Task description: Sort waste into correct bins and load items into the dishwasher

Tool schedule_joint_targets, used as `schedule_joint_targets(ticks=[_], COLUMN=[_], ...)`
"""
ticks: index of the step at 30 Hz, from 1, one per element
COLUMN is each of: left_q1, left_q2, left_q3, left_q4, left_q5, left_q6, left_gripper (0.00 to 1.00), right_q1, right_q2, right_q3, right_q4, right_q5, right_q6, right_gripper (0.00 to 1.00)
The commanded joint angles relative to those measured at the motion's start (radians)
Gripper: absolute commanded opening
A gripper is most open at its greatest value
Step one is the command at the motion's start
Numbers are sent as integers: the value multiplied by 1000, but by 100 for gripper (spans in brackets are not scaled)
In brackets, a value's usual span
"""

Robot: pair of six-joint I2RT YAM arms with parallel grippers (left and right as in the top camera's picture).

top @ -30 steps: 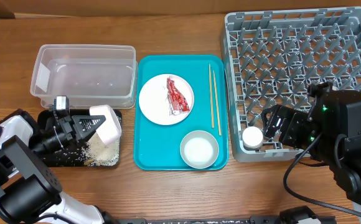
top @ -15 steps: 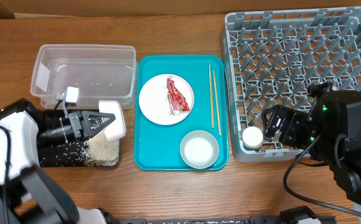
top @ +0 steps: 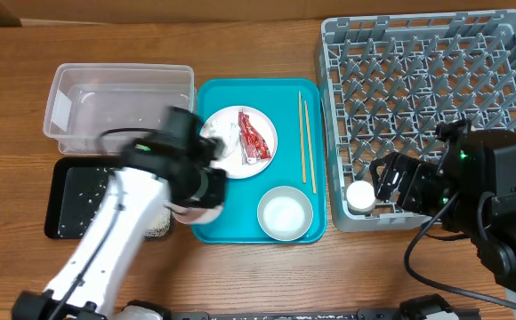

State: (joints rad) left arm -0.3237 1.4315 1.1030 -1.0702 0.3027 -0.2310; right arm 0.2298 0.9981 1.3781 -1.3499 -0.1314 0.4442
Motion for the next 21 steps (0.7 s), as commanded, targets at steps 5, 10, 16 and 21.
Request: schedule_joint_targets(ticks=[5, 10, 16, 21], left_q1=[-240, -249, -222, -218], left_q2=[128, 181, 160, 134], left_q3=[-82, -80, 37, 211], left_q4=[138, 170, 85, -21], left_q5=[-328, -372, -355, -356], left_q6=[-314, -360, -356, -322], left_gripper=[4, 18, 26, 29], right_q1=[15, 75, 203, 299], right_q2=[57, 80, 88, 157], right_q3=[-114, -209, -340, -448], right_q4=[-12, 41, 224, 368], right_q5=[-131, -154, -138, -111], right_q6=[2, 1, -29, -33], right_gripper=[99, 98, 88, 78])
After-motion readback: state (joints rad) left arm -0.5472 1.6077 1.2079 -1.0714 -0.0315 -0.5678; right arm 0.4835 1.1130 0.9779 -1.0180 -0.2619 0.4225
